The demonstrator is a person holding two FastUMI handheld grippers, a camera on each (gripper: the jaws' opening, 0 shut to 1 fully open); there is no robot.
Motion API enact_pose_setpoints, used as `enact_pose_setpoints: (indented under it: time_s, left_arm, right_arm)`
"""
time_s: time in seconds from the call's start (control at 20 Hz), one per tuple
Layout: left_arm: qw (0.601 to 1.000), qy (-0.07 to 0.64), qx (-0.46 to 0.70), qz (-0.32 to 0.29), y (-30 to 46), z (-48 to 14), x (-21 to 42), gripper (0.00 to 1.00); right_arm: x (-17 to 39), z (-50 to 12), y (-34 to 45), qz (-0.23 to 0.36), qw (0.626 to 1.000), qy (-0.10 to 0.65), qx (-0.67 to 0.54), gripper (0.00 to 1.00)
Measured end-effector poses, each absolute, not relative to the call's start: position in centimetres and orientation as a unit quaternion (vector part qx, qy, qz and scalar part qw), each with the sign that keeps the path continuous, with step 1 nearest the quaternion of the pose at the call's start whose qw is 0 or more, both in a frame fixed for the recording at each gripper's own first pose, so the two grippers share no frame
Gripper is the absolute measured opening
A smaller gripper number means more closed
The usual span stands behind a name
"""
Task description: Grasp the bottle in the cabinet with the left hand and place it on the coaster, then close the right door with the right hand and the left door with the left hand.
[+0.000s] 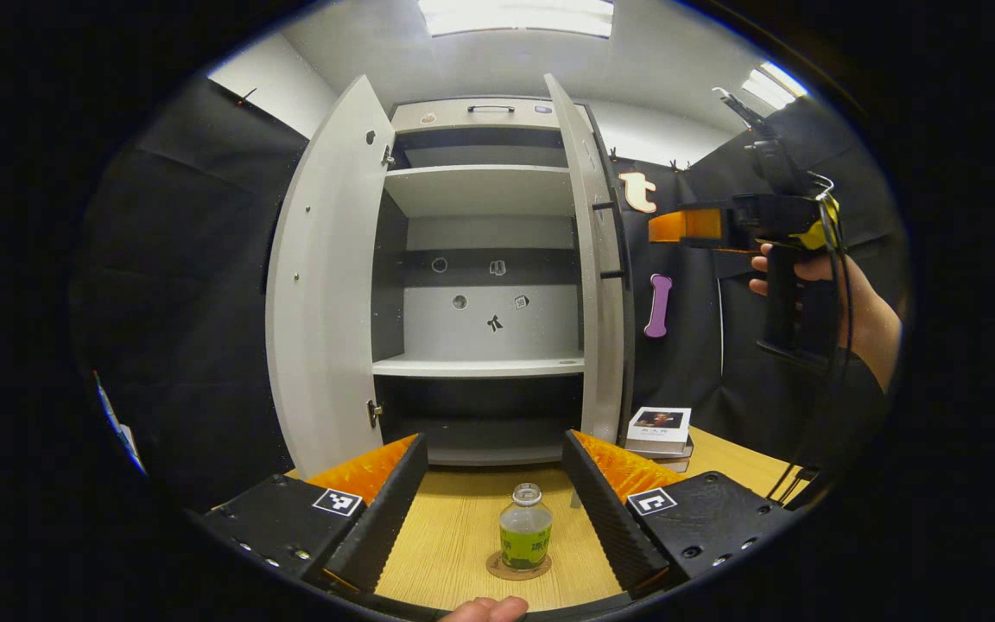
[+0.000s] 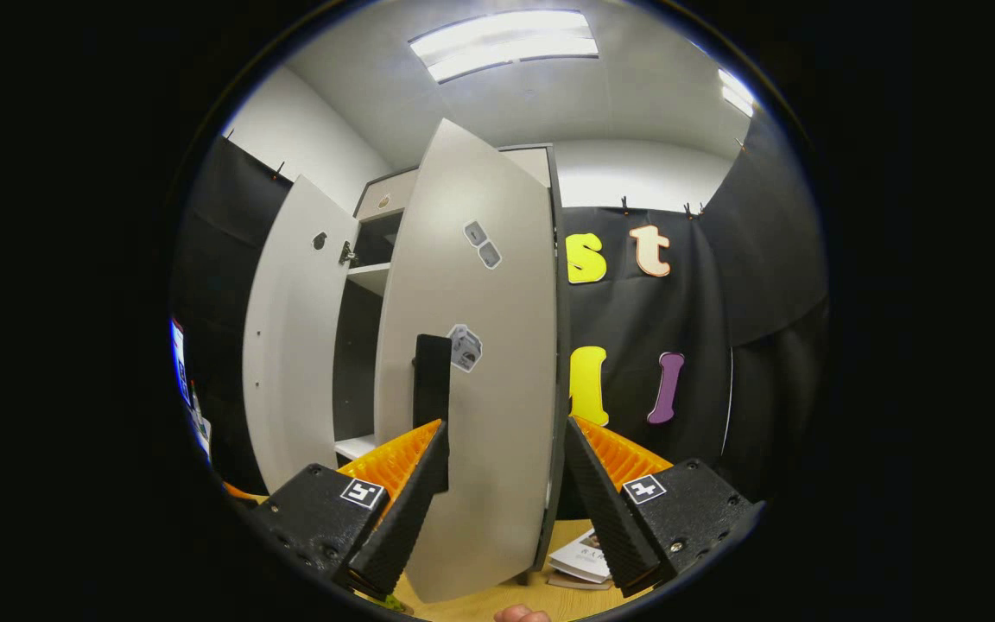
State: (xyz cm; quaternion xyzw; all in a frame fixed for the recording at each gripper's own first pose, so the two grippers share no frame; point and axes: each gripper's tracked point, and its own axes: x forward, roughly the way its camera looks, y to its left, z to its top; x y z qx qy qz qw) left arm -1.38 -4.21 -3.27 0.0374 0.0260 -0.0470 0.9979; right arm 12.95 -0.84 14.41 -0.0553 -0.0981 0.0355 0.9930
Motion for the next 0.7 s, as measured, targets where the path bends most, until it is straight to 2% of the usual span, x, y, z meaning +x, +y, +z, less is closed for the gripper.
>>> enact_pose_setpoints:
  time_s: [0.1,0.7]
  left_arm:
    - [0.998,0.032,0.033,-0.04,-3.7,-3.7,-1.4,0.95]
    - [0.999,0.037,0.02,0.005,0.4,-4.2,-1.4,0.96]
  right_arm:
    - [14.1,13.9,-0.1,0.039,0.994,-0.086,-0.057,0.82]
    - [17.2,12.9,4.5,0.078,0.994,-0.067,-0.034,0.82]
